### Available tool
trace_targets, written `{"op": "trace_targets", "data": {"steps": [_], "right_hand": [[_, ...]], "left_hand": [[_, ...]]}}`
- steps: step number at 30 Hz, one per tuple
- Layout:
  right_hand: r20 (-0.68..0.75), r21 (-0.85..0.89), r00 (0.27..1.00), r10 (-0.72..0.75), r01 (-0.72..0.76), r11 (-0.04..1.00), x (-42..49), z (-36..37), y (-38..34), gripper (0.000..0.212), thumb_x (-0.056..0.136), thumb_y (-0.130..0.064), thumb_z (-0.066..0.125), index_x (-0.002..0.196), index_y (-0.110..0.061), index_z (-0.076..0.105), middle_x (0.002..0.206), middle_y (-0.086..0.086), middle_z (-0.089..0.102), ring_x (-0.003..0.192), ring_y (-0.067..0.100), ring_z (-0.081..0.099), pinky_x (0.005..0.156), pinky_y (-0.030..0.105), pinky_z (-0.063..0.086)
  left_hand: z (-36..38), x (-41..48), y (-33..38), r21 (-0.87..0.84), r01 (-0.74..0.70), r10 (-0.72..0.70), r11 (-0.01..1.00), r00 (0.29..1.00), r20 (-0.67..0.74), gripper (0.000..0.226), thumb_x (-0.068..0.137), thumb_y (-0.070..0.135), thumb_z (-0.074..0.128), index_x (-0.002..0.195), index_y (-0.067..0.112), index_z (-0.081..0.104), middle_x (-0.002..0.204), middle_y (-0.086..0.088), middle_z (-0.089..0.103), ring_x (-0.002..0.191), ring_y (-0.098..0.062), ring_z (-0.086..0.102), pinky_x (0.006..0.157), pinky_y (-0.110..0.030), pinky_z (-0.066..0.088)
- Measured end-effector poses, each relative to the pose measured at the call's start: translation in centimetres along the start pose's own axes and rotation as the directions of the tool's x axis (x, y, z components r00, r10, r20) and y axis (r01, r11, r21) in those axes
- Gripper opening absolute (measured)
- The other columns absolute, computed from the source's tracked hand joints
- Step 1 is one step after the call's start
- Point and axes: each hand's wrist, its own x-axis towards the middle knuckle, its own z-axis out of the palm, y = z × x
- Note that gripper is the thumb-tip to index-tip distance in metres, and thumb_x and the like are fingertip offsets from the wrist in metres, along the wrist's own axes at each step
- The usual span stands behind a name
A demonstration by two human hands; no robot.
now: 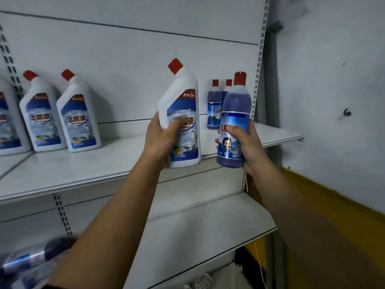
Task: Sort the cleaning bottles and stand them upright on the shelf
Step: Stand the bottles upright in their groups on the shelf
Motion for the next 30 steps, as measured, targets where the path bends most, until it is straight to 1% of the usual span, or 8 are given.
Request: {"op": "trace_targets", "data": {"steps": [5, 9, 12, 15, 18, 25, 28, 30], "right_hand": [[-0.01, -0.062, 1.0, -0.008, 0.008, 0.998, 6.4, -6.2, -0.1, 0.047, 0.078, -0.024, 0.076, 0.119, -0.029, 0.053, 0.114, 0.006, 0.069, 0.095, 0.025, 0.071, 0.073, 0.037, 0.059], [0.102, -0.216, 0.995, 0.025, -0.002, 0.976, 11.7, -9.4, 0.5, 0.048, 0.083, -0.022, 0.075, 0.124, -0.029, 0.05, 0.115, -0.006, 0.066, 0.096, 0.012, 0.07, 0.077, 0.031, 0.058], [0.211, -0.31, 0.973, 0.095, -0.025, 0.95, 15.4, -10.7, 1.5, 0.062, 0.077, -0.026, 0.08, 0.131, -0.026, 0.05, 0.119, -0.009, 0.065, 0.106, 0.009, 0.064, 0.091, 0.035, 0.055], [0.319, -0.35, 0.929, 0.187, -0.067, 0.934, 18.6, -10.9, 2.3, 0.064, 0.074, -0.025, 0.083, 0.131, -0.024, 0.052, 0.126, -0.005, 0.064, 0.116, 0.016, 0.061, 0.101, 0.045, 0.05], [0.38, -0.389, 0.901, 0.21, -0.05, 0.92, 21.1, -9.7, 2.9, 0.07, 0.075, -0.022, 0.083, 0.134, -0.025, 0.046, 0.134, -0.003, 0.059, 0.123, 0.02, 0.057, 0.104, 0.05, 0.047], [0.301, -0.605, 0.95, 0.079, 0.126, 0.786, 24.1, -5.6, 5.2, 0.056, 0.083, -0.028, 0.076, 0.131, -0.017, 0.05, 0.136, 0.001, 0.058, 0.124, 0.023, 0.056, 0.103, 0.044, 0.047], [0.248, -0.691, 0.968, 0.031, 0.154, 0.706, 25.1, -4.3, 6.5, 0.046, 0.084, -0.027, 0.075, 0.122, -0.015, 0.053, 0.131, 0.003, 0.061, 0.121, 0.024, 0.059, 0.102, 0.042, 0.048], [0.222, -0.73, 0.975, -0.022, 0.181, 0.66, 25.4, -3.9, 7.3, 0.042, 0.085, -0.029, 0.074, 0.118, -0.014, 0.056, 0.126, 0.004, 0.064, 0.116, 0.024, 0.061, 0.099, 0.041, 0.05]], "left_hand": [[6.5, 3.9, -3.1, 0.057, -0.016, 0.02, 0.998, 0.997, -0.071, 0.027, 0.089, 0.034, 0.069, 0.112, 0.033, 0.054, 0.1, 0.01, 0.071, 0.078, -0.01, 0.074, 0.06, -0.026, 0.059], [9.6, 6.5, -4.8, 0.217, -0.015, 0.044, 0.976, 0.991, -0.127, 0.037, 0.087, 0.04, 0.069, 0.119, 0.032, 0.052, 0.106, 0.011, 0.067, 0.088, -0.012, 0.07, 0.072, -0.03, 0.058], [10.6, 7.9, -5.6, 0.305, 0.004, 0.048, 0.952, 0.986, -0.162, 0.038, 0.085, 0.042, 0.07, 0.117, 0.031, 0.052, 0.108, 0.008, 0.066, 0.091, -0.012, 0.068, 0.076, -0.031, 0.057], [11.0, 8.7, -6.0, 0.38, 0.031, 0.043, 0.924, 0.982, -0.185, 0.04, 0.081, 0.044, 0.07, 0.115, 0.032, 0.052, 0.097, 0.016, 0.064, 0.085, -0.005, 0.065, 0.065, -0.021, 0.052], [10.8, 9.8, -5.6, 0.422, 0.081, -0.016, 0.903, 0.988, -0.156, 0.046, 0.075, 0.05, 0.068, 0.115, 0.032, 0.054, 0.099, 0.015, 0.066, 0.087, -0.006, 0.066, 0.068, -0.025, 0.054], [8.9, 12.8, -5.8, 0.457, 0.136, -0.076, 0.879, 0.986, -0.148, 0.031, 0.084, 0.043, 0.07, 0.11, 0.034, 0.057, 0.103, 0.011, 0.069, 0.09, -0.01, 0.069, 0.069, -0.028, 0.056], [8.4, 13.5, -6.4, 0.441, 0.137, -0.069, 0.887, 0.984, -0.166, 0.036, 0.081, 0.046, 0.069, 0.113, 0.033, 0.056, 0.104, 0.011, 0.069, 0.091, -0.011, 0.069, 0.079, -0.035, 0.058], [8.3, 13.7, -6.9, 0.424, 0.112, -0.037, 0.898, 0.983, -0.182, 0.047, 0.071, 0.054, 0.068, 0.112, 0.034, 0.057, 0.104, 0.011, 0.07, 0.092, -0.011, 0.069, 0.076, -0.032, 0.058]]}}
